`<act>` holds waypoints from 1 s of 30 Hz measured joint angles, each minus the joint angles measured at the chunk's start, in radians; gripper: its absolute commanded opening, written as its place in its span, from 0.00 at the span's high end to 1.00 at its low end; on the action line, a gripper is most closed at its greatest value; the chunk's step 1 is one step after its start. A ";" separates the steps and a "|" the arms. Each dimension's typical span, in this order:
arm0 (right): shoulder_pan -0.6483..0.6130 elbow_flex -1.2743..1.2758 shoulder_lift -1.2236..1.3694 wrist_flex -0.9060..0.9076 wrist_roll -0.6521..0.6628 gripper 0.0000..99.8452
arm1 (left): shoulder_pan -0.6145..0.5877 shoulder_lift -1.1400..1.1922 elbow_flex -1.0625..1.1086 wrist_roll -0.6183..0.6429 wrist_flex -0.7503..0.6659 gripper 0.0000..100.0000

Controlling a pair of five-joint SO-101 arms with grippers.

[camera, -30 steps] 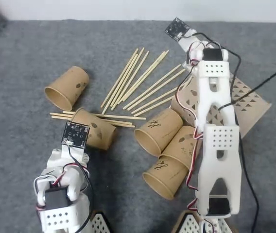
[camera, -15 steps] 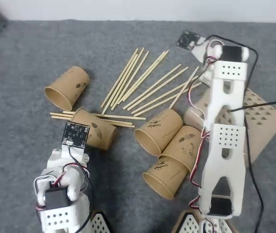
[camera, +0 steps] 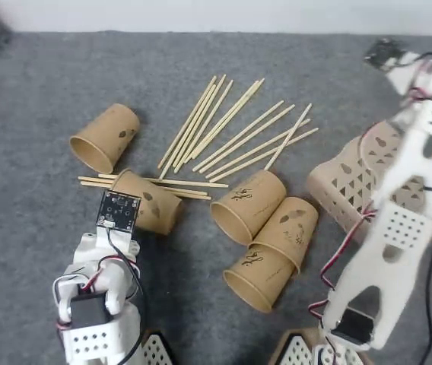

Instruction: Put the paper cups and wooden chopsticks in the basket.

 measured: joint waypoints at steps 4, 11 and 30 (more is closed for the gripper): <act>0.058 0.000 -0.009 0.000 0.012 0.99 | 0.000 0.000 0.000 0.000 0.000 0.96; 0.232 0.034 -0.009 0.000 0.017 0.99 | 0.000 0.000 0.000 0.000 0.000 0.96; 0.615 0.618 -0.060 0.000 0.095 0.99 | 0.038 0.000 -0.040 0.018 -0.026 0.96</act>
